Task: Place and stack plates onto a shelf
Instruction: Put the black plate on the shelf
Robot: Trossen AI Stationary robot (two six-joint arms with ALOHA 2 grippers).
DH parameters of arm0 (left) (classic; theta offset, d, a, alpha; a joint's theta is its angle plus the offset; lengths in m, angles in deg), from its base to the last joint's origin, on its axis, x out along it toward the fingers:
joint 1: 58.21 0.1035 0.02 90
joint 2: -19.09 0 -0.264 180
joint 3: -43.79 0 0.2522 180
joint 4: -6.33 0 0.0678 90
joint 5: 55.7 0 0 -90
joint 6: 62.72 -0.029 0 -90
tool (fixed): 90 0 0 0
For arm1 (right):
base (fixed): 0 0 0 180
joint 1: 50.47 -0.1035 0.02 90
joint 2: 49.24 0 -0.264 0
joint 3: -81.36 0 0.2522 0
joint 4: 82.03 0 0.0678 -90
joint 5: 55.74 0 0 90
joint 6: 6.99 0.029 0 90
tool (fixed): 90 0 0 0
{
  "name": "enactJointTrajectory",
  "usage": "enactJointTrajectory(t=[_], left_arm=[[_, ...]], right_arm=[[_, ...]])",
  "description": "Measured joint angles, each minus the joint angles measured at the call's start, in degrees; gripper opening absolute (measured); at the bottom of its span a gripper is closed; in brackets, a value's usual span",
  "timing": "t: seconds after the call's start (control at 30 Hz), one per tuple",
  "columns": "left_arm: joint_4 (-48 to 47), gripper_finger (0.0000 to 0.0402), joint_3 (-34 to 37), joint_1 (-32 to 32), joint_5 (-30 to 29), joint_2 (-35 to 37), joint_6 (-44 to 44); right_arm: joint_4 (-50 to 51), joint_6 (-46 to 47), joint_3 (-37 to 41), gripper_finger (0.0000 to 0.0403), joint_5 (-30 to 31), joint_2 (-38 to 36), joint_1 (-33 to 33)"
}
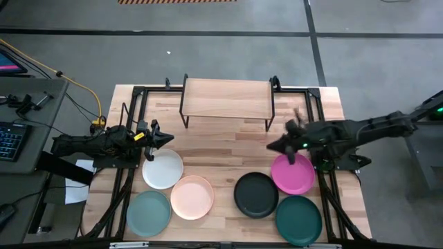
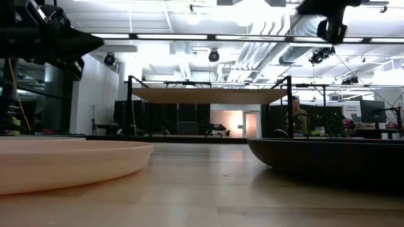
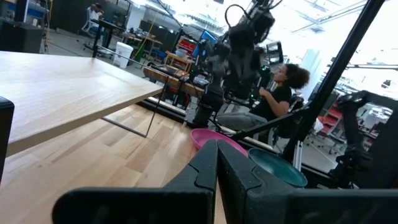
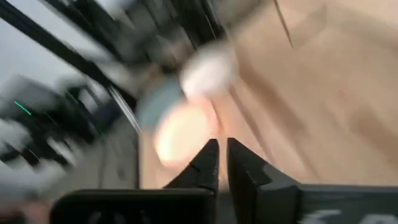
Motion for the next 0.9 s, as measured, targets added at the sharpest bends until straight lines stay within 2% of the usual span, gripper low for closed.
enactJointTrajectory(t=[0.13, 0.3, 0.4, 0.6, 0.9], left_arm=[[0.0, 0.0000, 0.0, 0.0, 0.0, 0.0, 0.0], [0.0, 0.0000, 0.0, 0.0, 0.0, 0.0, 0.0], [0.0, 0.0000, 0.0, 0.0, 0.0, 0.0, 0.0], [0.0, 0.0000, 0.0, 0.0, 0.0, 0.0, 0.0], [0.0, 0.0000, 0.0, 0.0, 0.0, 0.0, 0.0]], right_arm=[[5.9, 2.2, -2.1, 0.0088, -4.4, 7.9, 0.0], [7.1, 2.3, -1.5, 0.0170, -9.3, 16.8, 0.2], [6.9, 1.6, -1.3, 0.0200, -11.3, 22.2, 0.4], [5.6, 0.5, -1.3, 0.0213, -13.1, 31.1, 0.4], [4.1, -5.8, -1.3, 0.0213, -12.2, 37.8, 0.4]])
